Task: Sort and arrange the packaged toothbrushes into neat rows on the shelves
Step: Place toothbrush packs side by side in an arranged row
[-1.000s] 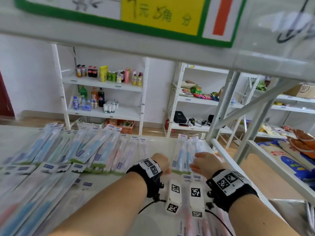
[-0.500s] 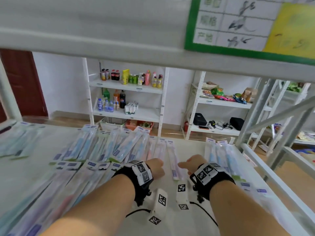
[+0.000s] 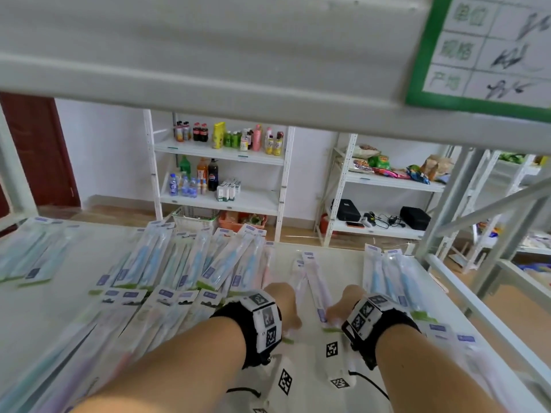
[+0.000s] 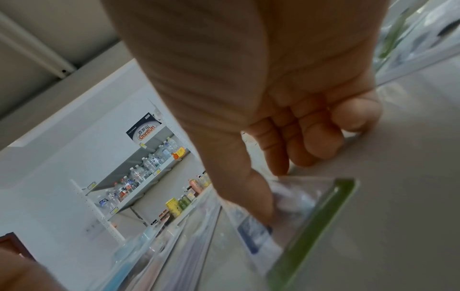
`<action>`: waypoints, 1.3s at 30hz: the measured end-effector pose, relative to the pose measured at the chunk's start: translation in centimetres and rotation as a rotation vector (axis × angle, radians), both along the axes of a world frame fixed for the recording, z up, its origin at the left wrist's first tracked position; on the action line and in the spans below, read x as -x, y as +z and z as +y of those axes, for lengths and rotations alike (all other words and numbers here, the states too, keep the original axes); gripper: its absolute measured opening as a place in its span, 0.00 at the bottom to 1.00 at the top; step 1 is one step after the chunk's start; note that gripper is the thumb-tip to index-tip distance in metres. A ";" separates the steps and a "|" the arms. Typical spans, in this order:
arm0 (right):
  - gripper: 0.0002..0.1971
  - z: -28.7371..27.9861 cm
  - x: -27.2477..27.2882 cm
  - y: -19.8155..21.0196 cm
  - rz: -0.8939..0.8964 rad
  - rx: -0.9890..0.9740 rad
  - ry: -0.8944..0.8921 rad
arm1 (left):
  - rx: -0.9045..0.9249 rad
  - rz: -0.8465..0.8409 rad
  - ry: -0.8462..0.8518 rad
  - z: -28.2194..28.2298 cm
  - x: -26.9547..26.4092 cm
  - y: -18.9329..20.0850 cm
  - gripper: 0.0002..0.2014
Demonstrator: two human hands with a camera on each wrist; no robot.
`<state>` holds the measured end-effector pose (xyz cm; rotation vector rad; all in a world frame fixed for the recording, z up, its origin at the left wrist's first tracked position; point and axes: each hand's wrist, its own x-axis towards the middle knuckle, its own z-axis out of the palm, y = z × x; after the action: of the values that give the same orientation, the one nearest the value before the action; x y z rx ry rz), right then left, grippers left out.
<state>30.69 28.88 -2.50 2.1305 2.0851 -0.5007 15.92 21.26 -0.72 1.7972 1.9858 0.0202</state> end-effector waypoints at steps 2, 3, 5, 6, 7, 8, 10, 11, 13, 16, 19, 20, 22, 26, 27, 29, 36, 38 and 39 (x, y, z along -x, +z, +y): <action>0.20 -0.4 -0.1 0.1 -0.004 0.015 -0.017 | -0.028 0.038 0.034 -0.2 0.1 -0.4 0.24; 0.22 -0.6 -0.2 0.1 0.001 0.017 -0.037 | -0.036 0.059 0.040 -0.3 0.1 -0.6 0.28; 0.28 -0.9 -0.4 -0.1 0.047 0.013 -0.077 | -0.029 0.065 0.066 -0.3 0.0 -0.7 0.33; 0.33 -1.1 -0.7 -0.2 0.076 0.018 -0.088 | -0.028 0.056 0.075 -0.3 0.0 -0.7 0.34; 0.36 -1.3 -1.1 -0.2 0.105 0.025 -0.105 | -0.026 0.053 0.077 -0.3 0.0 -0.7 0.34; 0.35 -1.6 -1.5 -0.2 0.137 0.035 -0.116 | -0.020 0.051 0.078 -0.4 0.0 -0.7 0.34; 0.28 -2.5 -2.3 -0.3 0.278 0.058 -0.120 | 0.003 0.034 0.090 -0.6 -0.1 -0.9 0.32; 0.25 -3.1 -2.6 -0.3 0.367 0.059 -0.122 | 0.016 0.015 0.099 -0.8 -0.1 -1.0 0.30; 0.19 -4.6 -3.0 -0.1 0.492 0.042 -0.140 | 0.034 -0.040 0.102 -1.1 -0.2 -1.3 0.26; 0.08 -6.8 -3.2 -0.4 0.634 0.025 -0.183 | 0.054 -0.134 0.103 -2.2 -0.1 -1.6 0.25; 0.08 -9.2 -3.4 -1.1 0.884 -0.010 -0.365 | 0.055 -0.220 0.126 -3.9 -0.1 -1.9 0.23; 0.09 -9.8 -3.4 -1.6 0.957 -0.001 -0.421 | 0.043 -0.287 0.143 -4.5 -0.1 -2.1 0.19; 0.12 -11.1 -3.4 -2.4 1.034 0.016 -0.450 | 0.028 -0.456 0.191 -5.4 -0.2 -2.6 0.08; 0.13 -13.1 -3.6 -3.7 1.078 0.003 -0.469 | 0.022 -0.711 0.299 -7.2 -0.2 -3.6 0.12; 0.11 -13.6 -3.7 -3.8 1.064 -0.019 -0.462 | 0.012 -0.764 0.322 -7.7 -0.2 -4.0 0.11; 0.07 -14.8 -3.8 -3.9 1.066 -0.069 -0.452 | -0.016 -0.867 0.354 -8.5 0.1 -4.8 0.07; 0.07 -17.6 -4.2 -4.5 1.110 -0.186 -0.397 | -0.026 -1.081 0.432 -10.8 0.6 -5.4 0.08; 0.05 -17.9 -3.7 -4.7 1.112 -0.173 -0.386 | -0.039 -1.079 0.439 -11.4 0.6 -5.4 0.07; 0.11 -17.9 -3.6 -4.8 1.112 -0.157 -0.370 | -0.042 -1.080 0.441 -11.7 0.5 -5.4 0.07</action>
<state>34.27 10.96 -7.33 2.6698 2.1131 -1.9988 15.39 9.58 -6.07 0.9379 1.4730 0.9514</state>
